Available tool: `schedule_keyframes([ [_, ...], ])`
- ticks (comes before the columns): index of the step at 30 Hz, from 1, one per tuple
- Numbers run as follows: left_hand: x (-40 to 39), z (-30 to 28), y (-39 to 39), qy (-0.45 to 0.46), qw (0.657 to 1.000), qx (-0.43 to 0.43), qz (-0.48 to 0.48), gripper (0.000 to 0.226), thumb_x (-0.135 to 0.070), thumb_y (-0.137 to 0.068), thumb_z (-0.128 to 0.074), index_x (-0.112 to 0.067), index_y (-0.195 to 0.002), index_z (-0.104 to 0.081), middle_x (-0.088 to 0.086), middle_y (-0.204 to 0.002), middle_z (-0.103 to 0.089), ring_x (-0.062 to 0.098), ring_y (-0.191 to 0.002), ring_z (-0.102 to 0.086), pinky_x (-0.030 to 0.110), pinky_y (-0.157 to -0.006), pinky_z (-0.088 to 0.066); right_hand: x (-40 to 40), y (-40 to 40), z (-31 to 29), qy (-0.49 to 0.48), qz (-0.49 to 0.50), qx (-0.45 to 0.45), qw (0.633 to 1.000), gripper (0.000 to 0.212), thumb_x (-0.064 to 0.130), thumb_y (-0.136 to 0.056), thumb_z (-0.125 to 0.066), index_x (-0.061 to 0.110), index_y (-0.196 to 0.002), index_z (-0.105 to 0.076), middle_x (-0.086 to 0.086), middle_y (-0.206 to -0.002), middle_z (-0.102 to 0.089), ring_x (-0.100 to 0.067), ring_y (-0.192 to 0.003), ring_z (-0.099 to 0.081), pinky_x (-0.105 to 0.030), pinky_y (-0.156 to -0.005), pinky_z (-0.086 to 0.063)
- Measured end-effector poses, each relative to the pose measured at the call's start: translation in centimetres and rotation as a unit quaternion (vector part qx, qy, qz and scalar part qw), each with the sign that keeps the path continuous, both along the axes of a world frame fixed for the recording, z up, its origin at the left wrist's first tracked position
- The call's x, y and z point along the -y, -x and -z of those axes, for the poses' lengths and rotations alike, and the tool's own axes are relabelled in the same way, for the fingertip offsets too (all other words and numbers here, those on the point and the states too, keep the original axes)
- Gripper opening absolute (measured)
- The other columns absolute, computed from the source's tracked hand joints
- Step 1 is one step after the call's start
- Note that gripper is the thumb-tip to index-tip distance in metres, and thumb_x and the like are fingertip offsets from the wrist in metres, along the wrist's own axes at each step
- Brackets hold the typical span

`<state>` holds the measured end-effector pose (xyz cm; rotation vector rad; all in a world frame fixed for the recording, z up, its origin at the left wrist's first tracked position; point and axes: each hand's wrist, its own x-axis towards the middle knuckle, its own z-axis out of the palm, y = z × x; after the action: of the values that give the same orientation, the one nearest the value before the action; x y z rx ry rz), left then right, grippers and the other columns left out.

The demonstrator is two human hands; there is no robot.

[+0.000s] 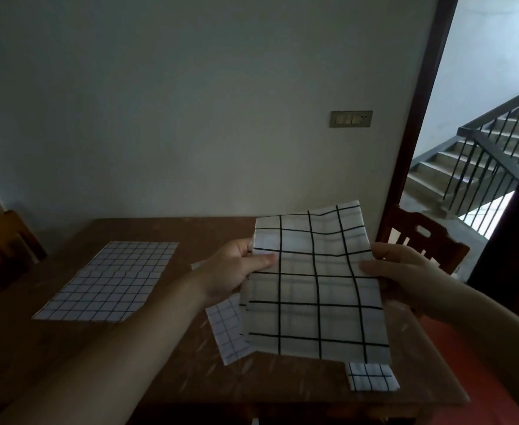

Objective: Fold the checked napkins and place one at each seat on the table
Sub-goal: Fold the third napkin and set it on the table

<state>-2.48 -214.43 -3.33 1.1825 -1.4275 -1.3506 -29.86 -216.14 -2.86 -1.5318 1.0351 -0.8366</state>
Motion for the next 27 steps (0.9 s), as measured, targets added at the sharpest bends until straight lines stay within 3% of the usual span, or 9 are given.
schedule_keyframes([
  [5,-0.6,-0.9,0.1,0.025,0.999,-0.035,0.025,0.022,-0.001,-0.094,-0.053,-0.015,-0.102,-0.068,-0.006,-0.087,-0.077,0.010,-0.082,-0.072,0.015,-0.063,-0.054,0.1,0.6,-0.6,-0.032,-0.011,0.085,0.996,0.025,0.007,-0.084,-0.054,0.011,-0.103,-0.069,-0.017,-0.098,-0.073,-0.029,-0.089,-0.071,-0.034,-0.068,-0.061],
  [9,-0.4,-1.5,0.2,0.024,0.998,-0.060,0.006,0.049,0.010,-0.095,-0.037,-0.019,-0.077,-0.073,-0.011,-0.077,-0.074,0.009,-0.073,-0.068,0.020,-0.058,-0.054,0.0,0.7,-1.2,0.004,-0.006,0.071,0.997,0.037,-0.001,-0.094,-0.040,0.007,-0.073,-0.071,-0.007,-0.080,-0.071,-0.014,-0.061,-0.069,-0.021,-0.050,-0.054],
  [11,-0.3,-1.5,0.6,0.036,0.997,-0.075,-0.003,0.038,-0.004,-0.100,-0.039,-0.022,-0.094,-0.072,-0.016,-0.087,-0.075,0.003,-0.081,-0.069,0.022,-0.067,-0.055,-0.2,0.6,-1.4,0.030,0.004,0.065,0.997,0.033,-0.001,-0.096,-0.038,0.001,-0.076,-0.064,0.001,-0.066,-0.068,-0.007,-0.048,-0.062,-0.015,-0.041,-0.047],
  [13,-0.5,-1.6,1.2,-0.023,0.990,-0.138,0.006,0.035,-0.028,-0.101,-0.042,-0.022,-0.096,-0.076,-0.006,-0.096,-0.076,0.012,-0.088,-0.072,0.031,-0.074,-0.057,-0.1,0.6,-1.5,0.058,0.031,0.076,0.995,0.031,-0.001,-0.097,-0.037,0.001,-0.077,-0.061,0.006,-0.058,-0.066,-0.004,-0.043,-0.059,-0.013,-0.039,-0.044],
  [15,-0.5,-1.1,1.2,-0.106,0.977,-0.180,0.033,0.055,-0.051,-0.099,-0.034,-0.018,-0.094,-0.078,0.006,-0.096,-0.076,0.020,-0.085,-0.073,0.034,-0.069,-0.057,0.1,0.6,-1.7,0.086,0.063,0.086,0.991,0.031,0.000,-0.097,-0.039,0.003,-0.076,-0.061,0.006,-0.063,-0.068,-0.007,-0.051,-0.064,-0.016,-0.043,-0.048],
  [18,-0.5,-0.3,0.7,-0.152,0.971,-0.170,0.074,0.069,-0.066,-0.091,-0.031,-0.014,-0.112,-0.072,0.016,-0.105,-0.073,0.030,-0.087,-0.073,0.037,-0.062,-0.060,0.5,0.8,-1.8,0.131,0.100,0.068,0.984,0.035,0.000,-0.097,-0.041,0.009,-0.074,-0.066,0.008,-0.078,-0.073,-0.014,-0.073,-0.072,-0.022,-0.054,-0.056],
  [20,-0.8,-0.5,0.8,-0.152,0.972,-0.152,0.097,0.052,-0.053,-0.087,-0.047,-0.011,-0.111,-0.068,0.020,-0.102,-0.073,0.030,-0.080,-0.074,0.032,-0.055,-0.060,0.7,0.9,-1.6,0.152,0.114,0.048,0.981,0.039,-0.002,-0.096,-0.041,0.012,-0.071,-0.067,0.010,-0.079,-0.073,-0.014,-0.075,-0.072,-0.023,-0.055,-0.057],
  [23,-0.8,-0.8,1.5,-0.146,0.979,-0.137,0.044,0.029,-0.027,-0.076,-0.067,-0.006,-0.095,-0.063,0.015,-0.075,-0.071,0.020,-0.058,-0.071,0.027,-0.048,-0.058,0.8,1.1,-1.4,0.196,0.116,0.000,0.974,0.037,-0.008,-0.094,-0.043,0.009,-0.073,-0.068,0.012,-0.080,-0.073,-0.010,-0.073,-0.071,-0.020,-0.055,-0.057],
  [27,0.0,-0.2,2.1,-0.136,0.979,-0.150,0.010,0.014,-0.019,-0.085,-0.067,-0.007,-0.090,-0.062,0.010,-0.066,-0.067,0.015,-0.055,-0.068,0.023,-0.047,-0.055,0.5,1.6,-1.4,0.276,0.072,-0.119,0.951,0.053,-0.014,-0.091,-0.041,0.025,-0.074,-0.073,0.015,-0.089,-0.072,-0.008,-0.079,-0.070,-0.022,-0.062,-0.058],
])
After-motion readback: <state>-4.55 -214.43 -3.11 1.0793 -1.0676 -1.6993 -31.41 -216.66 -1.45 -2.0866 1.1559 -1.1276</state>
